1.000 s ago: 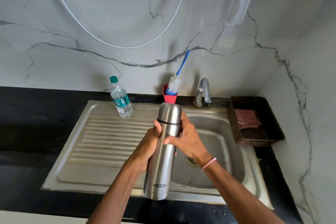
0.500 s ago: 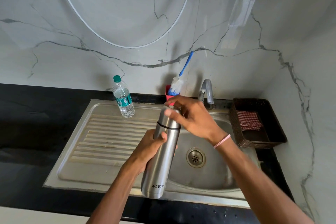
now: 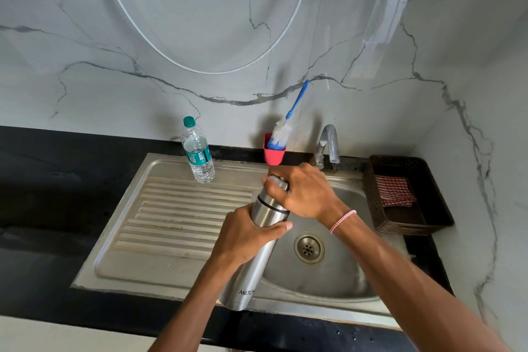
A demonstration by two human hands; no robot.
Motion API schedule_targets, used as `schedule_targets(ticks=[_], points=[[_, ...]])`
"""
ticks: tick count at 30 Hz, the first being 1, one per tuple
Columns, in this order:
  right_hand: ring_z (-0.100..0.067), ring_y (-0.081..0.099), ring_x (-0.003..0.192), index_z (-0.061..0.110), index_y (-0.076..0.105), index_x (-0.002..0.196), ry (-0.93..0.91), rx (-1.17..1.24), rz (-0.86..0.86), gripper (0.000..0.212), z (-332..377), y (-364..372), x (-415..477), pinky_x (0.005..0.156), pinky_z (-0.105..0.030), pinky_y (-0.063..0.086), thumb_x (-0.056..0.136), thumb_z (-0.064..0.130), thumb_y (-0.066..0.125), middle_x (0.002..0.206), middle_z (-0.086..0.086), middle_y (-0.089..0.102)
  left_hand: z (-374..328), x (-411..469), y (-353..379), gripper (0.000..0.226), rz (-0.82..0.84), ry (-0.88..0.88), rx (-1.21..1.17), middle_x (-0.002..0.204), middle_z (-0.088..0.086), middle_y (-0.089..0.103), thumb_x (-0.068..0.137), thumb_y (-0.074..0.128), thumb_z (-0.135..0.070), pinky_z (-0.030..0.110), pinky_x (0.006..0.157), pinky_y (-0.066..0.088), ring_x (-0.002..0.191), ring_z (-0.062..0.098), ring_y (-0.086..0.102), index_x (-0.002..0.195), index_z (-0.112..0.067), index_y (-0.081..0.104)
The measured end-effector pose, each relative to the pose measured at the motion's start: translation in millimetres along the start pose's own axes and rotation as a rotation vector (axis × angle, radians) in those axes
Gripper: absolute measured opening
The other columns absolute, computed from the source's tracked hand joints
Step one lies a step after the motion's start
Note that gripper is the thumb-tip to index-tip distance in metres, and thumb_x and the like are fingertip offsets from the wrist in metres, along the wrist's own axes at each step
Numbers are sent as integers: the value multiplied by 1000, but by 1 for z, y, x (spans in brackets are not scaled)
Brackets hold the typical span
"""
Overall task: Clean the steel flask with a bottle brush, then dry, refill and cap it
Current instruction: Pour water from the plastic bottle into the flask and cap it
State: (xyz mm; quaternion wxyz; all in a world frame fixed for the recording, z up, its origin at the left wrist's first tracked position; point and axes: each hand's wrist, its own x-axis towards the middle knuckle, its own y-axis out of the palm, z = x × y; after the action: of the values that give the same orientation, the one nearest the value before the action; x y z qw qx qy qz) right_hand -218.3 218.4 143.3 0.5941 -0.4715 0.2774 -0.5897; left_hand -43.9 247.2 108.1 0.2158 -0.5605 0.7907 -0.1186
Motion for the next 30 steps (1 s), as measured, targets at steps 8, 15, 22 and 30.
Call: schedule_targets(ticks=[8, 15, 22, 30], points=[[-14, 57, 66, 26, 56, 81, 55, 35, 42, 55, 9, 4, -3, 61, -36, 45, 95, 74, 32, 69, 6, 61, 13, 2, -7, 33, 19, 32, -44, 77, -7, 76, 72, 90, -52, 29, 65, 57, 69, 8, 71, 84, -27, 73], [-20, 66, 74, 27, 65, 120, 186, 936, 129, 61, 3, 37, -26, 63, -43, 57, 91, 76, 44, 89, -5, 68, 32, -3, -26, 54, -14, 47, -197, 88, -9, 78, 61, 81, -67, 20, 70, 53, 83, 6, 73, 98, -27, 73], [-2, 59, 112, 42, 28, 147, 96, 564, 411, 111, 20, 76, -42, 87, -28, 58, 60, 47, 96, 136, 15, 55, 51, 2, -39, 58, -163, 49, -250, 90, -5, 80, 48, 93, -57, 46, 81, 62, 86, 14, 77, 96, -27, 75], [-33, 68, 98, 23, 36, 146, 198, 239, 75, 87, 42, 116, -14, 78, -40, 53, 73, 43, 79, 110, -3, 73, 76, 35, -51, 97, -216, 65, -104, 101, -12, 75, 31, 89, -77, 28, 80, 57, 96, 1, 69, 114, -31, 67]])
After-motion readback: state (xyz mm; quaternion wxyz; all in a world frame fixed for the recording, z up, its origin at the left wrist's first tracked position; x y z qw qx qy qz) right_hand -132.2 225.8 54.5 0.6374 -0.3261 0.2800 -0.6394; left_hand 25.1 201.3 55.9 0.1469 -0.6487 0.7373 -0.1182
